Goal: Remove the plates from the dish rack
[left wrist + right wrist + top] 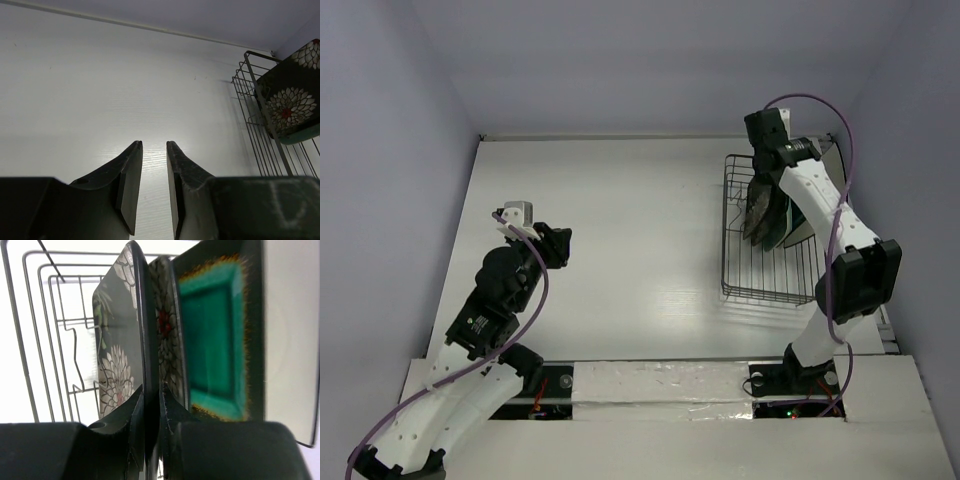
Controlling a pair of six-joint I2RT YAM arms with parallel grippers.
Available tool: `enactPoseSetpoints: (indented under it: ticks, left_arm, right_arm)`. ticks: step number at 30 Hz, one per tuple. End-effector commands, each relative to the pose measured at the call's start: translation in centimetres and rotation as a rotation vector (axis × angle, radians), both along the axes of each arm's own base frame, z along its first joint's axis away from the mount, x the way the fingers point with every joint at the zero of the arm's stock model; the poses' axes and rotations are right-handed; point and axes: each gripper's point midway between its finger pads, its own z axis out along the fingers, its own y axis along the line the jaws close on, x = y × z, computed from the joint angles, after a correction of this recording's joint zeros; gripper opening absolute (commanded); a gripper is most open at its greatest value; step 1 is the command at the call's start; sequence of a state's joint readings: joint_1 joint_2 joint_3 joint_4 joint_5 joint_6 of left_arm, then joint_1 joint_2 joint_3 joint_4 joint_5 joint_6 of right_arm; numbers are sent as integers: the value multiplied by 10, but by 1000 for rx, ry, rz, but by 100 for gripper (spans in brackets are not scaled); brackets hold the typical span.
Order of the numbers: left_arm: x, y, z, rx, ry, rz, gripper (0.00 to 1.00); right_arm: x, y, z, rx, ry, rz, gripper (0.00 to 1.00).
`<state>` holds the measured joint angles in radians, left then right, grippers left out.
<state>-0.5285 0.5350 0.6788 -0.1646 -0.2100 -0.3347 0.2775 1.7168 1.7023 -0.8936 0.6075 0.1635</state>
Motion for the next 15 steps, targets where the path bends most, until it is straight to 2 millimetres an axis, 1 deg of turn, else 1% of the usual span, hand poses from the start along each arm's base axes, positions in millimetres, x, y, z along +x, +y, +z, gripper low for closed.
enactPoseSetpoints:
  ticks: [1,2,5,7,8,9,10,11,12,13,14,15]
  left_arm:
    - [2,-2,10,-8,-40,-7,23]
    - [2,-2,10,-9,-41,-7,23]
    - [2,-2,10,-9,-41,-7,23]
    - [2,-2,11,-8,-43,-7,23]
    - [2,-2,11,-10,-44,-7,23]
    - [2,-2,12,-11,-45,-7,23]
    - [2,-2,12,-13,-48,-7,23]
    - [1,-1,13,-14,-49,-7,23]
    - [1,-2,13,-14,-51,-7,23]
    - [1,-1,14,-16,-53,-7,23]
    - [1,-1,14,-16,-53,-7,23]
    - [1,-1,14,-16,-53,-7,23]
  right_arm:
    - [9,7,104,78,-333,-15,0]
    - [5,6,114,91,-360,-15,0]
    - [0,6,132,122,-417,-12,0]
    - [-7,6,146,143,-453,-9,0]
    - [-10,9,152,157,-469,-2,0]
    - [-16,8,162,172,-496,0,0]
    - [-18,15,169,200,-518,16,0]
    - [-21,16,176,221,-540,23,0]
    - [-23,22,179,244,-554,44,0]
    - [-26,29,192,292,-598,74,0]
    - [-28,39,196,333,-618,94,0]
    - [-28,54,199,369,-634,131,0]
